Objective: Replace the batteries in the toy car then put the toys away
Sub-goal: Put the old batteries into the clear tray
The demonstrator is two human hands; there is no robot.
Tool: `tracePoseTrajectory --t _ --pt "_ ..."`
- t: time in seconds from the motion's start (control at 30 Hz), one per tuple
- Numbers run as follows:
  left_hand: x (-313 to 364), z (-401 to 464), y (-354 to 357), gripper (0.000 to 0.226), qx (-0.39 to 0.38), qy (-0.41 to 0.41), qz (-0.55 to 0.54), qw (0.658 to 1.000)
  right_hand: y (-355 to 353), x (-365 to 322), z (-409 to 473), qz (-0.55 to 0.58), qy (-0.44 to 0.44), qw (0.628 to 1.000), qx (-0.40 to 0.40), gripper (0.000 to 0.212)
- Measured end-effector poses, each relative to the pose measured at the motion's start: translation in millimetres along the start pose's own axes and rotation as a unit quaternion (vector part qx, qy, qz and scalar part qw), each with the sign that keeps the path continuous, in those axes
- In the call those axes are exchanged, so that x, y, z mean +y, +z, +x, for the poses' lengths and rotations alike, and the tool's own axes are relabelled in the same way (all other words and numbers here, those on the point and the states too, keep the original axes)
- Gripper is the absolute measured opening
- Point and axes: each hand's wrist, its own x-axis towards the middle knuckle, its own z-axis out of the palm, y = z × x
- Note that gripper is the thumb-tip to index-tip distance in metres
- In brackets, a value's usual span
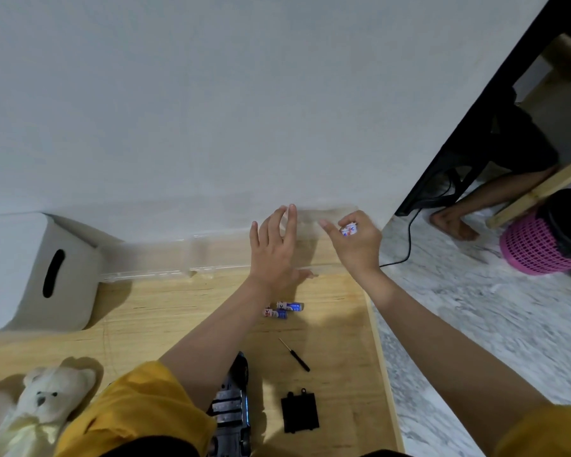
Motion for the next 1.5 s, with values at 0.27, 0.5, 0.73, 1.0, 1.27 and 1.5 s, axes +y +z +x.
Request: tracePoseTrajectory --t 0.27,0.5,0.73,1.0,1.27,1.5 --pt "-5.8 6.8 1.2 0.139 -0.003 -0.006 -0.026 1.000 18.7 17.0 12.9 -0.197 -0.104 0.945 -0.239 0.026" --pt "-7.6 6.7 2.0 0.135 0.019 0.004 -0.022 1.000 16.8 14.1 14.2 -0.193 -0.123 0.931 -0.284 0.019" --pt "-8.8 4.6 4.6 0.137 0.040 0.004 -0.027 0.999 -1.8 8.4 -3.8 -0.116 -0.270 0.955 -0.047 0.018" --pt "-6.5 -1.3 9.1 0.105 0.080 0.034 -0.036 0.996 -28.0 9.5 8.1 -0.208 -0.385 0.898 -0.043 0.029" --pt "2.6 -10.1 12.2 0.045 0.071 0.076 -0.044 0.994 -36.0 34.2 -3.6 -0.191 -0.344 0.902 -0.176 0.021" --pt "3.1 -11.3 11.9 0.033 0.036 0.084 -0.056 0.994 -25.4 51.7 -15.8 -0.220 -0.349 0.899 -0.150 0.012"
